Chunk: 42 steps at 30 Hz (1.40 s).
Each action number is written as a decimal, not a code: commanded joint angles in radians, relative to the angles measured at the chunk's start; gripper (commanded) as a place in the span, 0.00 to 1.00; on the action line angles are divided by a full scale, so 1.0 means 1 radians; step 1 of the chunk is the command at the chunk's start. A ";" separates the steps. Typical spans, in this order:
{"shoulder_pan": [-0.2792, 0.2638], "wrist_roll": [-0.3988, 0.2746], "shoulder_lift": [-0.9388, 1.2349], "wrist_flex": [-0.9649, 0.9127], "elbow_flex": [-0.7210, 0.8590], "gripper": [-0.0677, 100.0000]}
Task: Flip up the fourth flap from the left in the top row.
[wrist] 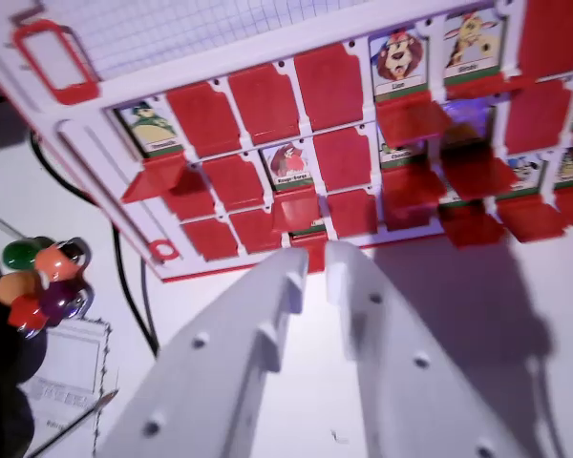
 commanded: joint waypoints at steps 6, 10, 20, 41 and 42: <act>-0.009 -0.018 0.457 -0.020 0.272 0.02; -0.011 -0.035 0.581 -0.057 0.396 0.02; -0.009 -0.077 0.825 -0.110 0.623 0.02; 0.015 -0.110 1.011 -0.107 0.792 0.02; 0.015 -0.109 1.012 -0.109 0.792 0.02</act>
